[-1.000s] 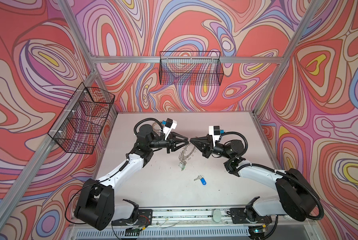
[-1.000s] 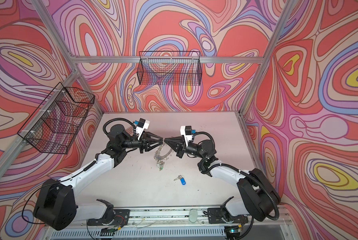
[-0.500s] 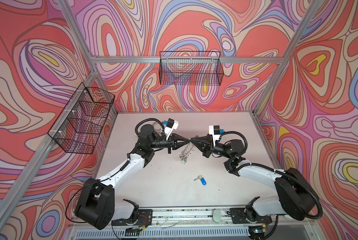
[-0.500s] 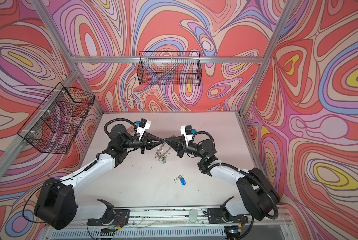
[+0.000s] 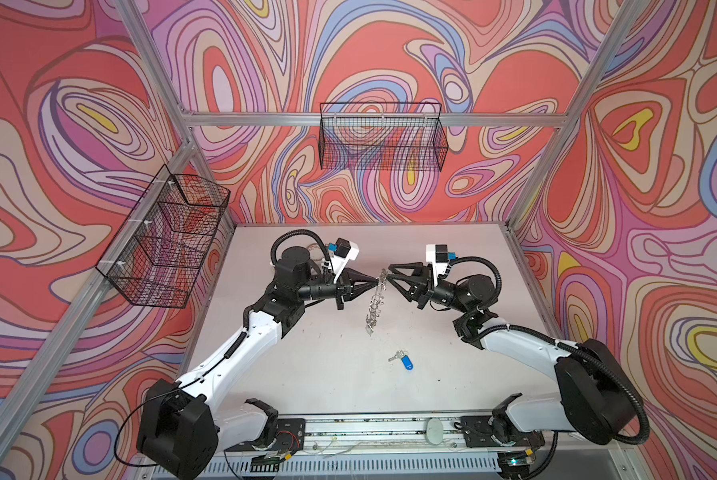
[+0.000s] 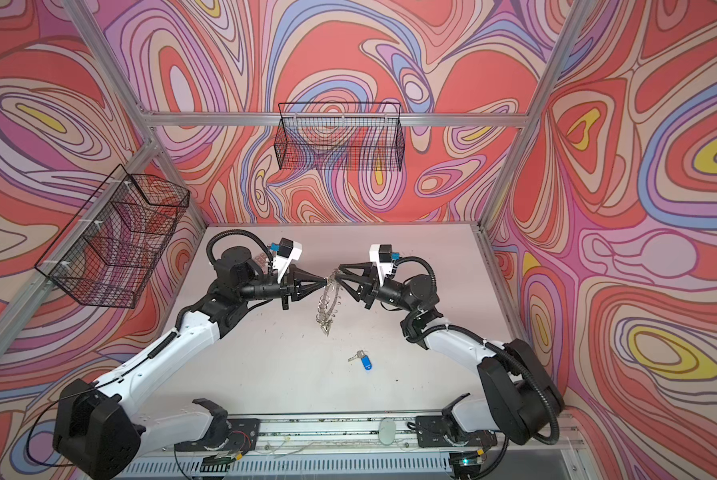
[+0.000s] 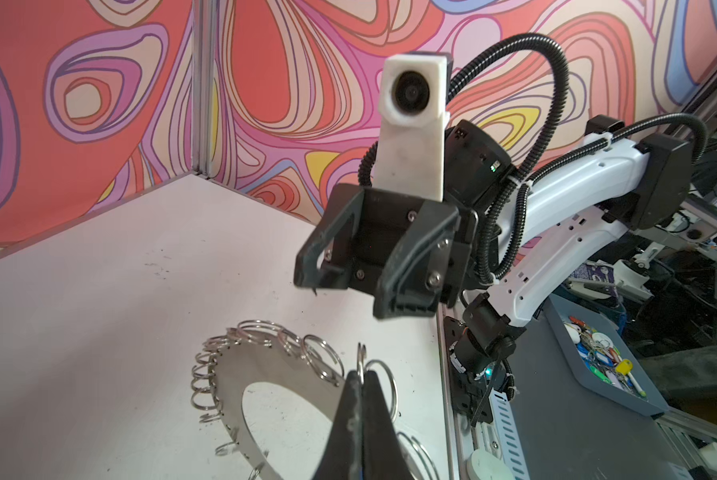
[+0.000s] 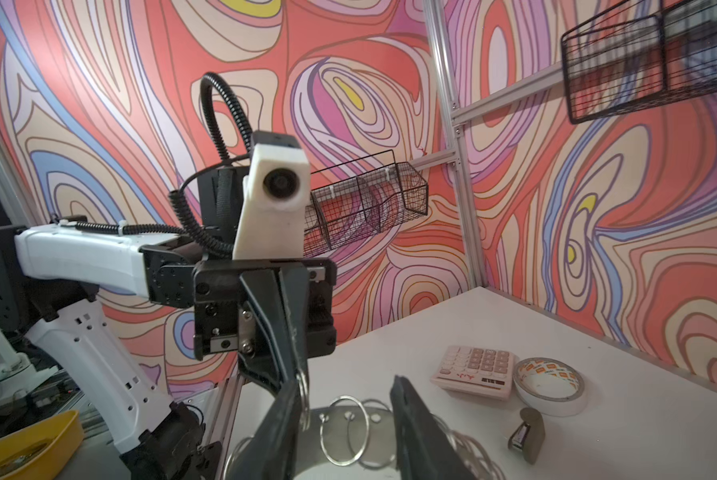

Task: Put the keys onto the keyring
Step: 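Open the right gripper and draw it back while the left gripper holds the plate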

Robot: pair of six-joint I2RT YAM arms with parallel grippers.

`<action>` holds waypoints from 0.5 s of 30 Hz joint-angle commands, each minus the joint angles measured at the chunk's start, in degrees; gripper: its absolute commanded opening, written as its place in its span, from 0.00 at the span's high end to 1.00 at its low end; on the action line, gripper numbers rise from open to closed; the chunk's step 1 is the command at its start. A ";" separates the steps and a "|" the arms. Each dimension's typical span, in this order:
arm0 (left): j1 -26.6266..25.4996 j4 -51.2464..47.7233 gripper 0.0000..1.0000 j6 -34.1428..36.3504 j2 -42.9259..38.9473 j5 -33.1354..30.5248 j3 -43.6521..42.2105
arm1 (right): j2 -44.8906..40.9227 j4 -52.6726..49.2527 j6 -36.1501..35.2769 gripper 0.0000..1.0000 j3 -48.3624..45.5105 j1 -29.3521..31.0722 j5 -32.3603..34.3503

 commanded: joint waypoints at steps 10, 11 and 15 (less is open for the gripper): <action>-2.72 -15.39 1.00 13.80 -4.04 -7.54 4.01 | -5.47 -17.71 -0.85 0.46 1.01 -2.31 5.70; -3.14 -17.03 1.00 14.98 -3.95 -8.28 4.71 | -5.56 -19.77 -1.64 0.46 1.36 -2.28 5.95; -4.56 -23.96 1.00 19.41 -3.12 -11.23 8.04 | -6.43 -24.97 -3.27 0.44 1.17 -2.33 8.17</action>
